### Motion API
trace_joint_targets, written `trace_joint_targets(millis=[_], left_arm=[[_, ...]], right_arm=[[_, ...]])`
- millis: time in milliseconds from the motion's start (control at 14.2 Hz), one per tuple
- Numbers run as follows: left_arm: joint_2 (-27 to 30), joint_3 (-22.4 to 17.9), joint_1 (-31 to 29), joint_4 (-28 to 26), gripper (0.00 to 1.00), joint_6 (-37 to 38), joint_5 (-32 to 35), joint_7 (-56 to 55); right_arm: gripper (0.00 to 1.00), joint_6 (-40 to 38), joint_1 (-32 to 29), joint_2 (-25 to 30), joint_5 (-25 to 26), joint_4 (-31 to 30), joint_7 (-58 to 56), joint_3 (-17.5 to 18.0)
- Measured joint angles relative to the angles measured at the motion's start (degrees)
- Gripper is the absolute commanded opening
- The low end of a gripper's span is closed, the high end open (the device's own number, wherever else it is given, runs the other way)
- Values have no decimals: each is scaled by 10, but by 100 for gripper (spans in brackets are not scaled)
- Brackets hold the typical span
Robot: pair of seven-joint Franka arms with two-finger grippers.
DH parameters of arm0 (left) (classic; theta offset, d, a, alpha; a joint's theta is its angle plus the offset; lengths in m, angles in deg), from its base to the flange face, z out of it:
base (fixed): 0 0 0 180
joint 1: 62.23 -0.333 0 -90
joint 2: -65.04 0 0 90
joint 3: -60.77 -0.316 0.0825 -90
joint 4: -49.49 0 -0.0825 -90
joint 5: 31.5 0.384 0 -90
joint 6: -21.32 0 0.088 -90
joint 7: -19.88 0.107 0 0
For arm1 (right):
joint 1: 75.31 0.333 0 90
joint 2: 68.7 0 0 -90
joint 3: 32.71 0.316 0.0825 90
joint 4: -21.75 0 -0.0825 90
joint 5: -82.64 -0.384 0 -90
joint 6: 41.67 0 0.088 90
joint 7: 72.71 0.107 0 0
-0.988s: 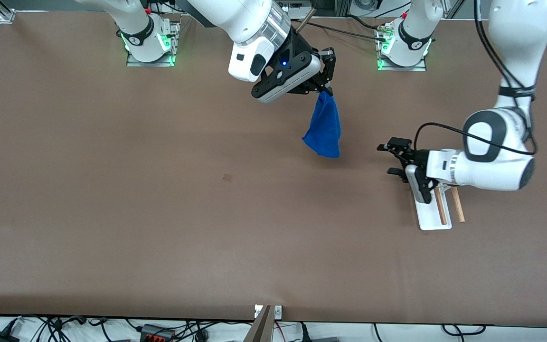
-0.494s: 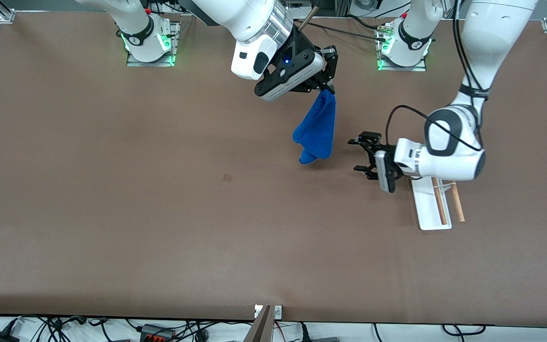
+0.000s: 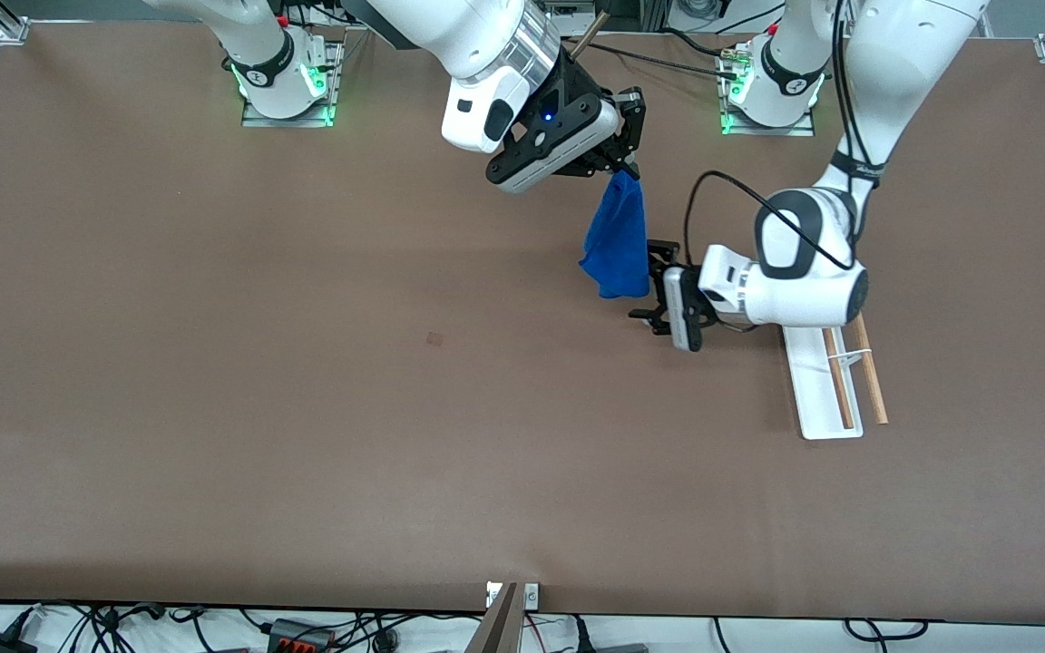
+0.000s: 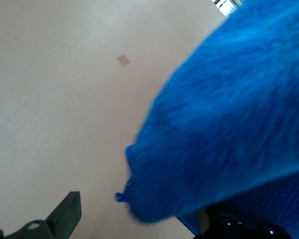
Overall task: Pass towel and hang on rack
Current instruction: 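Move the left gripper toward the hanging towel held by the right gripper, then close the left gripper on the hanging towel's lower edge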
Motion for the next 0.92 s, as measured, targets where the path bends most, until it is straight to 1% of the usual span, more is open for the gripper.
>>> trace_joint_targets(millis=[141, 424, 635, 918], left_arm=[[0, 13, 0, -3, 100, -9, -6, 0], [2, 25, -2, -11, 100, -10, -11, 5], [11, 28, -11, -32, 100, -10, -12, 49], [17, 28, -49, -61, 100, -8, -12, 124]], right_arm=[[0, 0, 0, 0, 0, 0, 0, 0], [0, 0, 0, 0, 0, 0, 0, 0], [0, 0, 0, 0, 0, 0, 0, 0], [0, 0, 0, 0, 1, 0, 0, 0]])
